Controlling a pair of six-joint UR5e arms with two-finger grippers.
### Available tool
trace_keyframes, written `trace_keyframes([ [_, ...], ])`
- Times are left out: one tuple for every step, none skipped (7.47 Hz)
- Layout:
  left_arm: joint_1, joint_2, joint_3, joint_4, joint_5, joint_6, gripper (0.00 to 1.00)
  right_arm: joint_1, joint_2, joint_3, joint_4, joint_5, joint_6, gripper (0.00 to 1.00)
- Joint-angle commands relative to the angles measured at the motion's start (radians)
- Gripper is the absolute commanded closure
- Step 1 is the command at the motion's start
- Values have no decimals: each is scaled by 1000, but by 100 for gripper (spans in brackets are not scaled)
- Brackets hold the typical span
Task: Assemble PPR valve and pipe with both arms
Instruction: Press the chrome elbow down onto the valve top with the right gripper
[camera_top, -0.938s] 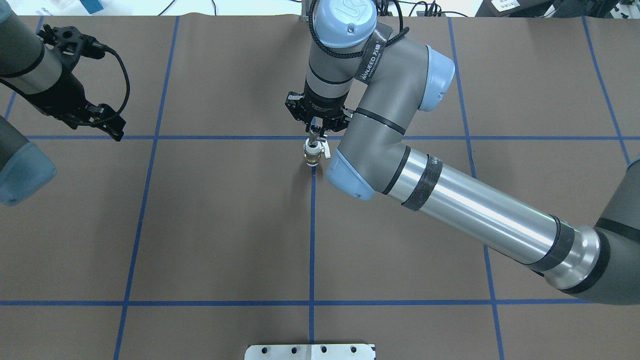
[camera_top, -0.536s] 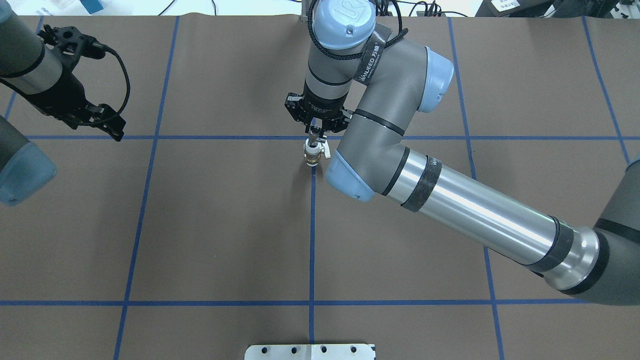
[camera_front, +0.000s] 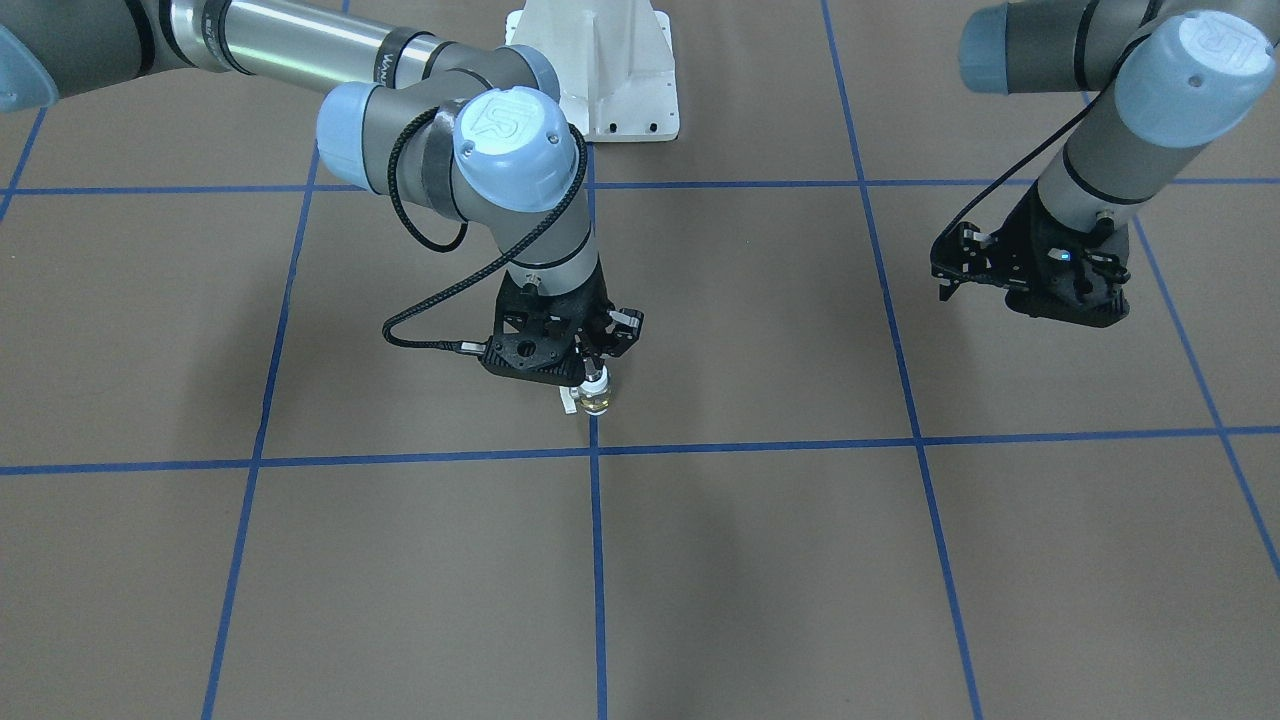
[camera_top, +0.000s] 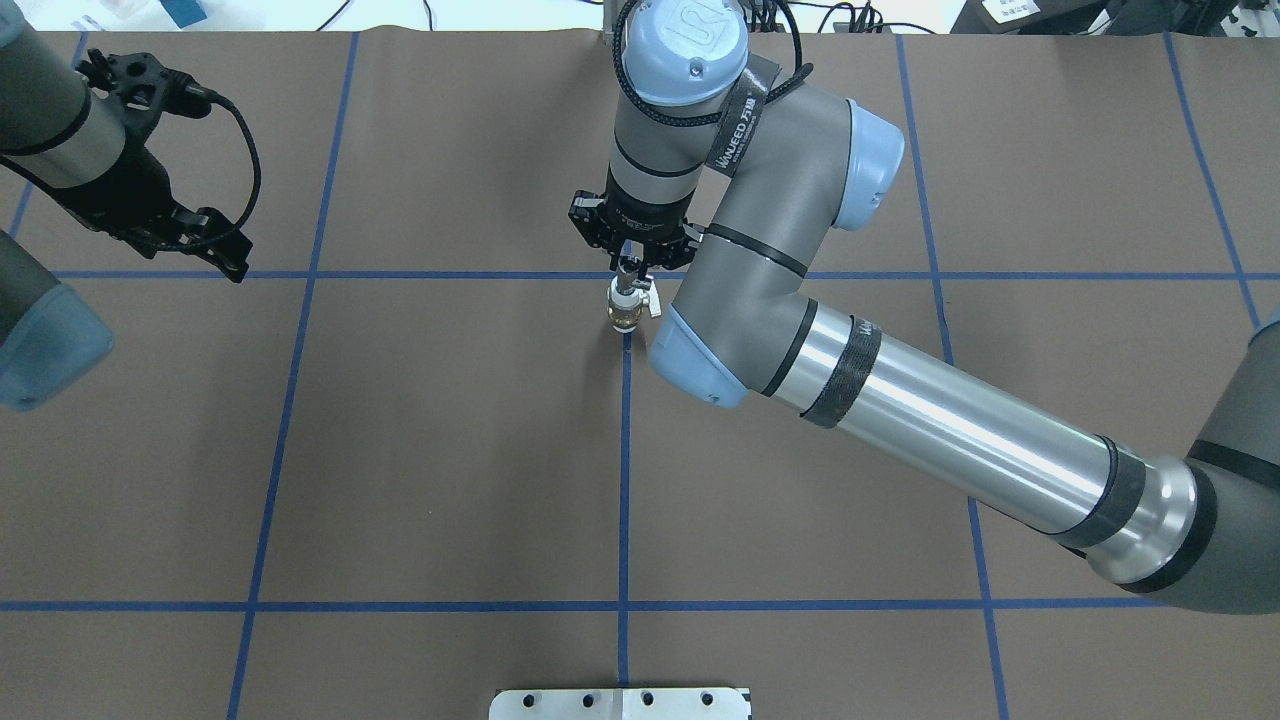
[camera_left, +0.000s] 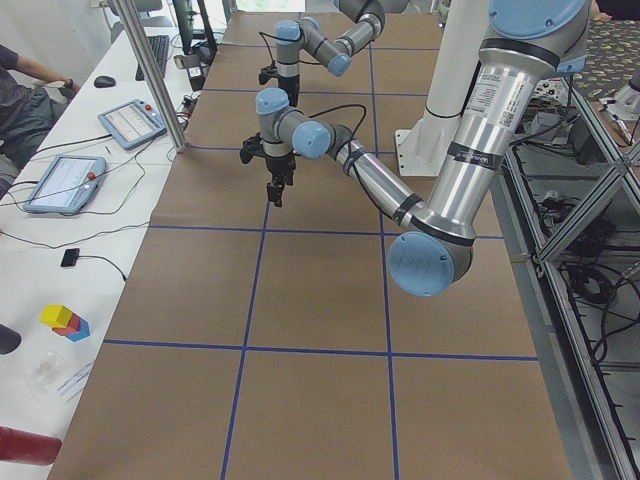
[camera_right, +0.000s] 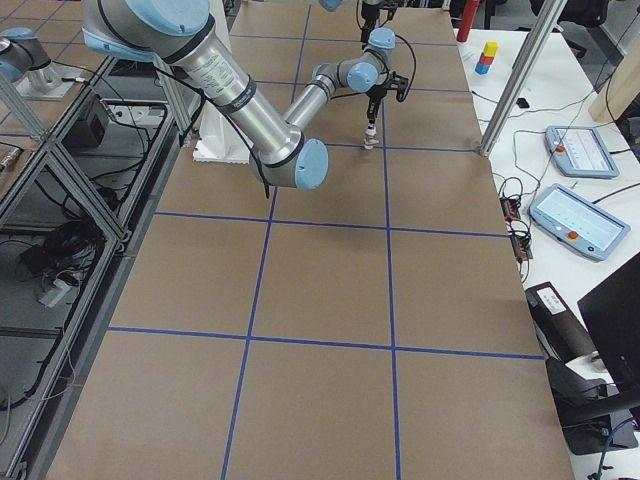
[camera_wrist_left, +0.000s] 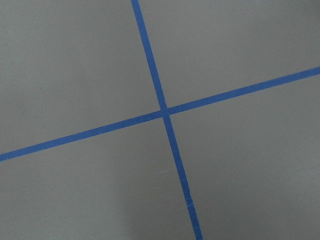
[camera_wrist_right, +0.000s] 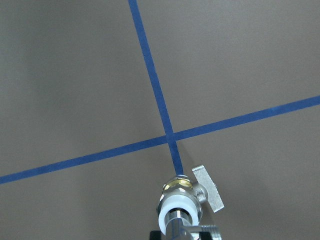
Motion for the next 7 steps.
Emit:
trace_keyframes([
  [0,0,0,0,0,0,1,-2,1,-9,2,-1,-2,100],
  [0,0,0,0,0,-2,1,-3,1,-9,3,-1,-2,100],
  [0,0,0,0,0,-3,1,-3,3,-14,5,-2,-3,100],
  [0,0,3,0,0,-3,1,-5,3,-18,5,-2,-3,100],
  [0,0,5,0,0,-3,1,-6,9,-33,5,-2,-3,100],
  [0,-2,3,0,0,-3,1,-6,10,-35,5,-4,-3,100],
  [0,-2,5,0,0,-3,1,-6,17,-37,5,-4,-3,100],
])
